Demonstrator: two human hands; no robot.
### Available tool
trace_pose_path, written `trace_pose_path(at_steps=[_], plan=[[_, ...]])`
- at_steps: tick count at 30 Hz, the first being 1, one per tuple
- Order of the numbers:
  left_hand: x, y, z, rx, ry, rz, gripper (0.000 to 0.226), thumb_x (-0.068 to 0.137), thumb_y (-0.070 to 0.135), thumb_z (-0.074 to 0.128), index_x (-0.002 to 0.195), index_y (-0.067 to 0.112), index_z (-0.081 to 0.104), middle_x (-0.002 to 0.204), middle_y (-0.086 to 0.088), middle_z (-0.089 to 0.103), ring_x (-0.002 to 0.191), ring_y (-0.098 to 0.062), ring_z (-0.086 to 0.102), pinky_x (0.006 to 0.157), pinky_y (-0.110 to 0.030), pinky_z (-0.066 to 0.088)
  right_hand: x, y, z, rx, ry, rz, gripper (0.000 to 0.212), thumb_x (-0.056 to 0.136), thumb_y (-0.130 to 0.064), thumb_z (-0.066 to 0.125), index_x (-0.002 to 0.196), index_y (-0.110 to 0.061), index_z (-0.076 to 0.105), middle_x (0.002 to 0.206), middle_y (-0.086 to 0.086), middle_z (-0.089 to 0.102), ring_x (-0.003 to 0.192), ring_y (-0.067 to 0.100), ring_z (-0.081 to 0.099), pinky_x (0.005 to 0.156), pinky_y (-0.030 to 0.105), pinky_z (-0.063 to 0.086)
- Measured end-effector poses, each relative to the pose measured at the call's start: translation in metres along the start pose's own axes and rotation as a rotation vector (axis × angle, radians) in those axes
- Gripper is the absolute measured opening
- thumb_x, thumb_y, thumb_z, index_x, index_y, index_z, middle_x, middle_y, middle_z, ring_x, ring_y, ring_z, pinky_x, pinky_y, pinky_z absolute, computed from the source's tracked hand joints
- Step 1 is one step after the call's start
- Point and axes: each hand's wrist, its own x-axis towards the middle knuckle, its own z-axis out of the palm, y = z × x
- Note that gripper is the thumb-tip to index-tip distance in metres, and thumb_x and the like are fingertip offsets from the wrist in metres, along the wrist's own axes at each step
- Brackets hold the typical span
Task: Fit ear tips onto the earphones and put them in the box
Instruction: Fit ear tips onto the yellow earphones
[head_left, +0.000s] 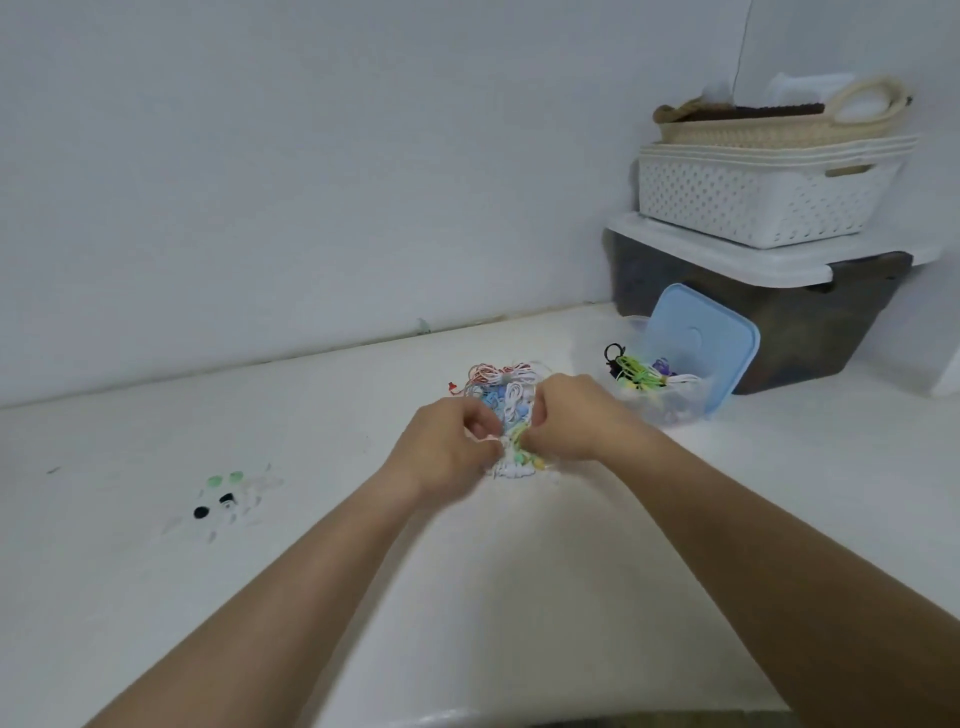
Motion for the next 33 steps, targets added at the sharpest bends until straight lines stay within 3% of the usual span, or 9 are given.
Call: trace_pose_path(at_steps=[4, 9, 15, 18, 22, 24, 28, 33], plan=[[-0.011, -0.009, 0.003, 0.057, 0.015, 0.02, 0.018, 0.074, 0.032, 0.08, 0.09, 0.033, 0.069, 0.094, 0.013, 0.059, 0.082, -0.005, 0.058, 0.07, -0.019, 0.044, -0.001, -0.001, 0.013, 0.102, 0.035, 0.055, 0.024, 0.078, -0.021, 0.075, 0.096, -0.009, 0.065, 0.093, 0.011, 0.067, 0.088, 0.027, 0.064, 0.076, 0.04, 0.054], [-0.015, -0.013, 0.004, 0.093, 0.032, 0.067, 0.015, 0.075, 0.038, 0.079, 0.087, 0.032, 0.073, 0.096, 0.012, 0.05, 0.087, -0.01, 0.056, 0.079, -0.028, 0.047, 0.005, 0.008, 0.003, 0.46, 0.095, 0.137, 0.033, 0.072, -0.022, 0.086, 0.097, -0.021, 0.063, 0.095, 0.002, 0.067, 0.086, 0.019, 0.064, 0.067, 0.029, 0.045], [-0.014, -0.015, 0.008, 0.075, 0.042, 0.079, 0.016, 0.075, 0.042, 0.08, 0.086, 0.031, 0.074, 0.101, 0.011, 0.051, 0.092, -0.008, 0.055, 0.081, -0.026, 0.046, 0.004, -0.006, -0.02, 0.897, 0.089, 0.114, 0.026, 0.082, -0.001, 0.076, 0.107, -0.006, 0.071, 0.084, 0.015, 0.07, 0.062, 0.015, 0.062, 0.062, 0.025, 0.056], [-0.015, -0.016, 0.003, 0.005, 0.049, 0.049, 0.015, 0.075, 0.041, 0.08, 0.085, 0.031, 0.074, 0.1, 0.013, 0.055, 0.088, -0.004, 0.054, 0.078, -0.024, 0.044, 0.006, -0.017, -0.028, 1.042, 0.098, 0.083, 0.024, 0.083, -0.001, 0.076, 0.106, -0.003, 0.07, 0.083, 0.015, 0.068, 0.067, 0.019, 0.062, 0.066, 0.027, 0.058], [-0.018, -0.016, -0.017, -0.318, 0.165, -0.007, 0.002, 0.085, 0.025, 0.073, 0.084, 0.027, 0.073, 0.09, 0.01, 0.069, 0.063, 0.003, 0.054, 0.067, -0.022, 0.043, 0.008, -0.037, -0.036, 1.218, 0.07, 0.057, 0.021, 0.083, -0.002, 0.076, 0.103, -0.004, 0.07, 0.08, 0.01, 0.068, 0.065, 0.013, 0.065, 0.064, 0.023, 0.058], [-0.022, -0.015, -0.034, -0.604, 0.196, -0.12, 0.008, 0.092, 0.015, 0.065, 0.098, 0.02, 0.07, 0.096, -0.004, 0.072, 0.073, -0.007, 0.062, 0.065, -0.024, 0.051, 0.009, -0.049, -0.036, 1.318, 0.027, 0.054, 0.019, 0.084, 0.0, 0.075, 0.101, -0.005, 0.069, 0.078, 0.009, 0.068, 0.064, 0.013, 0.066, 0.062, 0.023, 0.058], [-0.036, -0.015, -0.063, -1.201, 0.021, -0.28, 0.02, 0.1, 0.015, 0.054, 0.116, 0.009, 0.063, 0.107, -0.015, 0.075, 0.093, -0.027, 0.074, 0.075, -0.031, 0.061, 0.008, -0.074, -0.02, 1.425, -0.076, 0.041, 0.015, 0.086, 0.0, 0.073, 0.099, -0.005, 0.069, 0.079, 0.009, 0.071, 0.069, 0.016, 0.068, 0.068, 0.024, 0.059], [-0.05, -0.043, -0.078, -1.19, 0.124, -0.258, 0.014, 0.095, 0.007, 0.064, 0.108, 0.002, 0.067, 0.099, -0.017, 0.075, 0.085, -0.023, 0.073, 0.078, -0.024, 0.06, 0.003, -0.105, 0.014, 1.519, -0.157, 0.076, 0.013, 0.087, 0.002, 0.07, 0.098, -0.004, 0.068, 0.089, 0.013, 0.074, 0.073, 0.019, 0.07, 0.07, 0.026, 0.06]])
